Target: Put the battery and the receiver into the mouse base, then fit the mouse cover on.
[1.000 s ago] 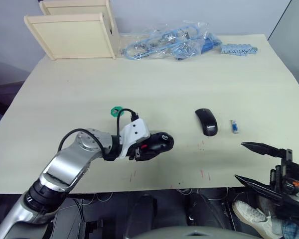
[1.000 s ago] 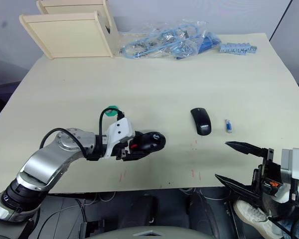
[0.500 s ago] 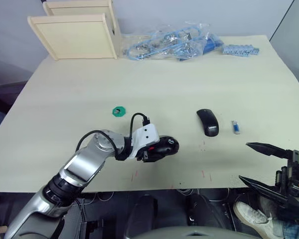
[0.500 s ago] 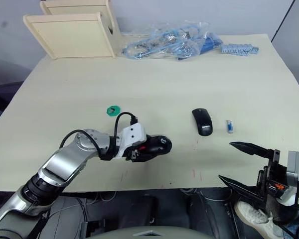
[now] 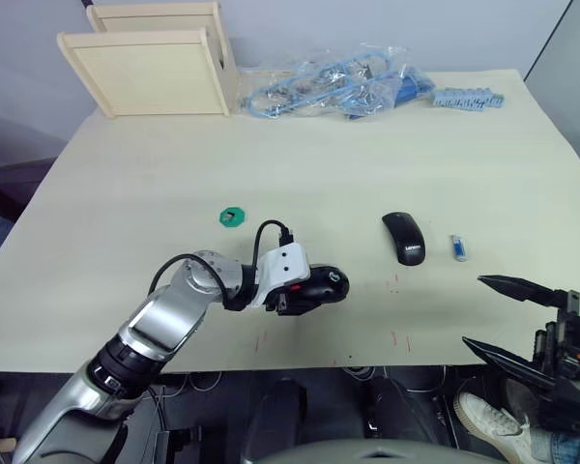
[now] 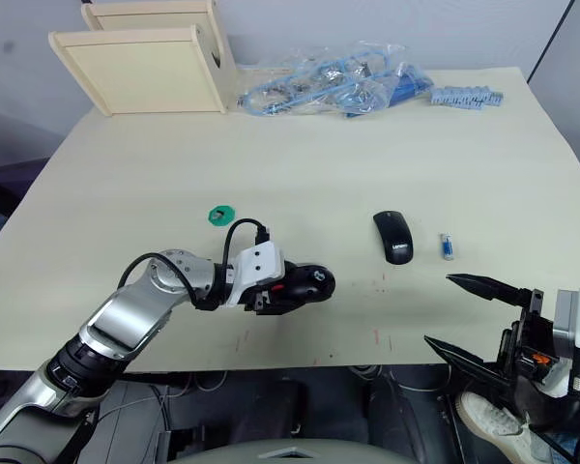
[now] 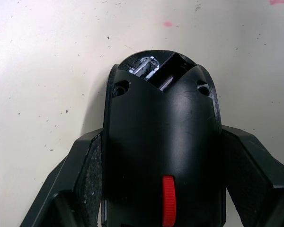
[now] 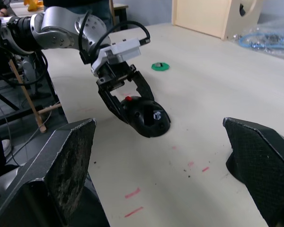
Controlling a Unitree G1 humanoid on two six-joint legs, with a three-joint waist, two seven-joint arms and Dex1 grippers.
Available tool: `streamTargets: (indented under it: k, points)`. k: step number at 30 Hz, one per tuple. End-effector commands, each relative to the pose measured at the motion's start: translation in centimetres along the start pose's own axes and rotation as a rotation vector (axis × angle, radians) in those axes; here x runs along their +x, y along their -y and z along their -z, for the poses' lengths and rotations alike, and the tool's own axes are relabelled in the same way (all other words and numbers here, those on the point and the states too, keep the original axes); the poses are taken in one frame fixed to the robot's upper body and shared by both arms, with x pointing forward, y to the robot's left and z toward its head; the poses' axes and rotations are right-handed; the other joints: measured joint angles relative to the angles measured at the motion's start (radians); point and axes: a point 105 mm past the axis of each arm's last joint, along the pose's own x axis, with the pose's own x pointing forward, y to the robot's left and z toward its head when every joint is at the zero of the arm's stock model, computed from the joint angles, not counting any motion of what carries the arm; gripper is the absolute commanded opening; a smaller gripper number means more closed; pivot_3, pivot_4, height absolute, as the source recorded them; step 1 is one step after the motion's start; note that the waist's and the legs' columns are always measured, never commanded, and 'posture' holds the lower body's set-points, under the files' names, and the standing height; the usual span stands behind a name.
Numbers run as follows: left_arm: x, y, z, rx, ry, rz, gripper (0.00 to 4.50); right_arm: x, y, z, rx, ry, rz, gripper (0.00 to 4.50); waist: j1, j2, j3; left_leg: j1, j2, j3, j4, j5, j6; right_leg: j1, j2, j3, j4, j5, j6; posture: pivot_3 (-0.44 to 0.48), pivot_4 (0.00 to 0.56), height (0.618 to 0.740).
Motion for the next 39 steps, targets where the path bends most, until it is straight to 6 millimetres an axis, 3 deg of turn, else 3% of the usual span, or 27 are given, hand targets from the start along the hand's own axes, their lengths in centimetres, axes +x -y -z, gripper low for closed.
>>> streamTargets:
  k: [1, 5, 9, 13, 19, 23, 25, 26, 27, 39]
  points:
    - [0.4, 0.4, 1.0, -0.007, -0.042, 0.018, 2.93, 0.6, 0.9, -0.2, -0.026, -0.026, 0.055, 4.5, -0.001, 0.0, 0.0, 0.0, 0.0, 0.0, 0.0, 0.0, 0.0, 0.0, 0.0, 0.0, 0.0, 0.0, 0.0, 0.0, 0.15, 0.74]
    - [0.2, 0.5, 1.0, -0.006, -0.045, 0.021, 2.93, 1.1, 2.8, 0.3, -0.026, -0.075, 0.18, 4.5, -0.002, 0.0, -0.001, 0.0, 0.0, 0.0, 0.0, 0.0, 0.0, 0.0, 0.0, 0.0, 0.0, 0.0, 0.0, 0.0, 0.15, 0.74]
    - [0.0, 0.6, 0.9, -0.011, -0.05, 0.027, 2.93, 1.1, 6.2, 3.1, -0.064, -0.318, 0.41, 4.5, -0.005, 0.0, -0.001, 0.0, 0.0, 0.001, 0.0, 0.0, 0.0, 0.0, 0.0, 0.001, 0.0, 0.0, 0.0, 0.0, 0.15, 0.74]
    - [-0.2, 0.6, 0.8, -0.021, -0.048, 0.028, 2.93, 1.2, 8.6, 5.8, -0.005, -0.38, 0.583, 4.5, -0.008, -0.001, -0.002, 0.0, 0.0, 0.0, 0.0, 0.0, 0.0, 0.0, 0.001, 0.001, 0.0, 0.0, 0.0, 0.0, 0.15, 0.74]
    - [-0.2, 0.7, 0.7, -0.019, -0.049, 0.025, 2.93, 1.9, 10.9, 7.2, 0.088, -0.332, 0.772, 4.5, -0.01, -0.001, -0.002, 0.0, 0.0, 0.001, 0.0, 0.0, 0.0, -0.001, 0.001, 0.001, 0.0, 0.0, 0.0, 0.0, 0.15, 0.74]
    - [-0.1, 0.7, 0.8, -0.017, -0.051, 0.026, 2.93, 2.7, 11.5, 7.8, 0.138, -0.298, 0.83, 4.5, -0.009, -0.001, -0.002, 0.0, 0.0, 0.001, 0.0, 0.0, 0.0, -0.001, 0.001, 0.001, 0.0, 0.0, 0.0, 0.0, 0.15, 0.74]
    - [-0.2, 0.6, 0.7, -0.017, -0.051, 0.025, 2.93, 2.9, 11.6, 7.9, 0.162, -0.278, 0.857, 4.0, -0.009, -0.001, -0.002, 0.0, 0.0, 0.001, -0.001, 0.0, 0.0, -0.001, 0.001, 0.001, 0.0, 0.0, 0.0, 0.0, 0.15, 0.74]
    - [-0.2, 0.6, 0.6, -0.017, -0.051, 0.024, 2.93, 3.1, 11.6, 8.0, 0.161, -0.279, 0.86, 3.96, -0.009, 0.0, -0.001, 0.0, 0.0, 0.001, -0.001, 0.0, 0.0, -0.001, 0.001, 0.001, 0.0, 0.0, 0.0, 0.0, 0.15, 0.74]
    - [-0.2, 0.5, 0.5, -0.017, -0.051, 0.024, 2.93, 3.2, 11.6, 8.0, 0.161, -0.278, 0.867, 3.55, -0.009, 0.0, -0.001, 0.0, 0.0, 0.001, -0.001, 0.0, 0.0, -0.001, 0.001, 0.001, 0.0, 0.0, 0.0, 0.0, 0.15, 0.74]
    - [-0.6, 0.6, -0.2, -0.007, -0.05, 0.019, 2.93, 4.2, 11.4, 8.4, 0.191, -0.245, 0.949, 3.55, -0.011, 0.0, -0.001, 0.0, 0.001, 0.001, -0.001, 0.0, 0.0, -0.001, 0.001, 0.001, 0.0, 0.0, 0.0, 0.0, 0.15, 0.74]
